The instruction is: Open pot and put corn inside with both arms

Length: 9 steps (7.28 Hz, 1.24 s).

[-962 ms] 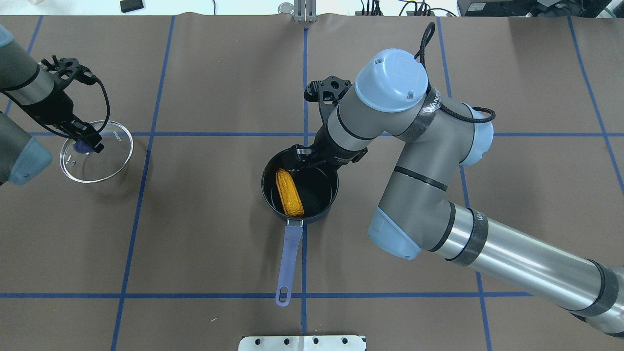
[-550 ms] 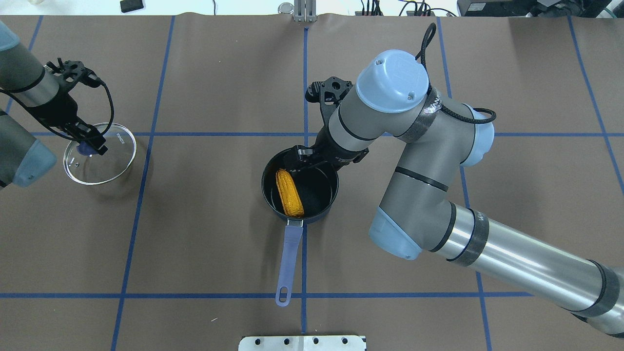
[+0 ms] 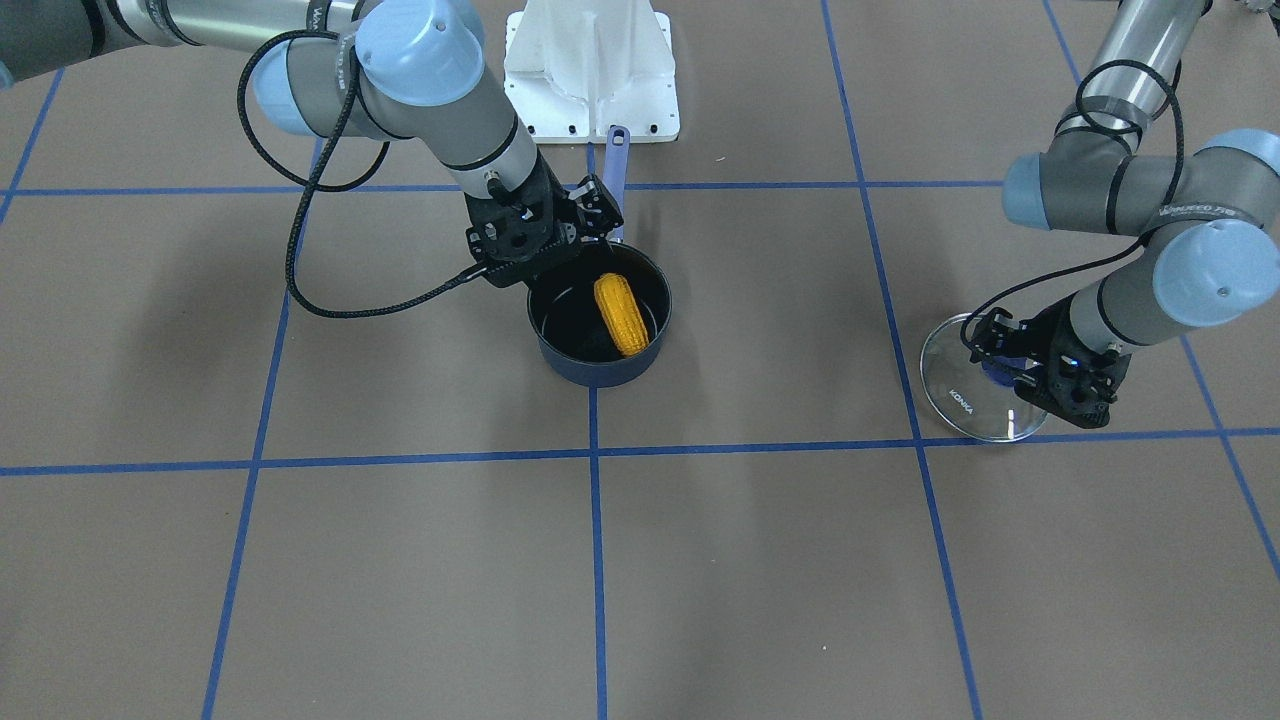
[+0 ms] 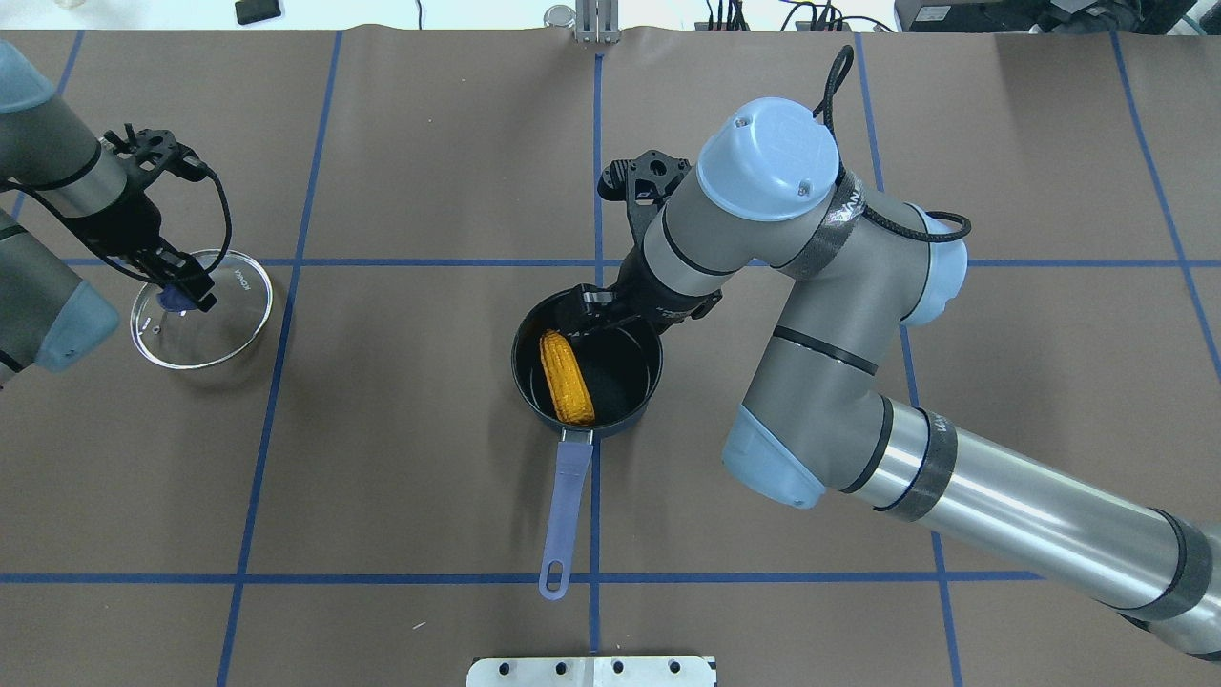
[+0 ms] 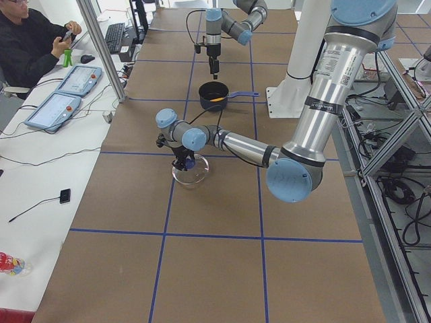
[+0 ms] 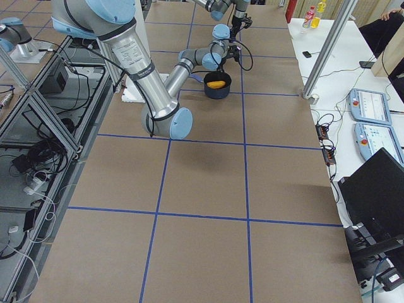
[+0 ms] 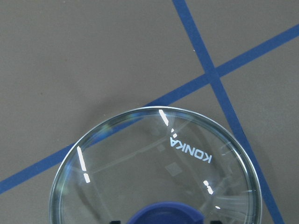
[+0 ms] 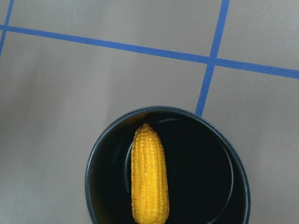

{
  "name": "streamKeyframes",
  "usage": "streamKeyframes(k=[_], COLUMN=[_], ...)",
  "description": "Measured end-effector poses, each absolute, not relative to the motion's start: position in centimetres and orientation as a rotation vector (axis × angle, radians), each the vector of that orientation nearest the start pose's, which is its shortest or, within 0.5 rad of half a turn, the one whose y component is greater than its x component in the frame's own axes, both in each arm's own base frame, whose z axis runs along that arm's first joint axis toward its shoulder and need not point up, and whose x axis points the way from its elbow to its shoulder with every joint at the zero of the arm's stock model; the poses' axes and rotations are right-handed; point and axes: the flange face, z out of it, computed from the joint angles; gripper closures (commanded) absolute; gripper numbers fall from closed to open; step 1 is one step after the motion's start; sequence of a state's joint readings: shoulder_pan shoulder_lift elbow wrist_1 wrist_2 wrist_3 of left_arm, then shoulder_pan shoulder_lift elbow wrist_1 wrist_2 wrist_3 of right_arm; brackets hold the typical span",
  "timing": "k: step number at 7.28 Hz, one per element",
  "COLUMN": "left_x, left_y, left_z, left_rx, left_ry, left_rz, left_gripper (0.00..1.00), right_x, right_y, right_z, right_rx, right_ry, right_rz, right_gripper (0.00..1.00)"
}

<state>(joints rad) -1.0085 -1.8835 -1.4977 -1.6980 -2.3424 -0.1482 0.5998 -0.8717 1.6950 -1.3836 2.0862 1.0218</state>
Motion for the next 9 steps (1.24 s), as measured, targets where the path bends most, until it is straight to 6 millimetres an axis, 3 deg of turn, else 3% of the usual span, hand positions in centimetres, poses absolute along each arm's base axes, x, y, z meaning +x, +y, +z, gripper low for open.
streamKeyframes(k=[3, 5, 7, 9], left_x=[28.3, 28.2, 25.5, 20.2], left_y=[-56.7, -56.7, -57.6, -59.5], left_z=[50.4, 49.7, 48.2, 47.5], left_rx=[0.069, 0.086, 0.134, 0.18], left_ry=[0.848, 0.853, 0.853, 0.847], left_rz=[0.538, 0.545, 0.517, 0.438], left_gripper=[0.01, 0.01, 0.0, 0.0], right_x=[-50.2, -48.2, -42.7, -36.5], right_y=[-44.6, -45.4, -48.0, -50.8], right_z=[16.5, 17.6, 21.2, 26.3], right_rx=[0.138, 0.142, 0.142, 0.161], right_ry=[-1.08, -1.076, -1.055, -1.005], right_rz=[-0.213, -0.192, -0.136, -0.107], right_gripper=[0.0, 0.0, 0.0, 0.0])
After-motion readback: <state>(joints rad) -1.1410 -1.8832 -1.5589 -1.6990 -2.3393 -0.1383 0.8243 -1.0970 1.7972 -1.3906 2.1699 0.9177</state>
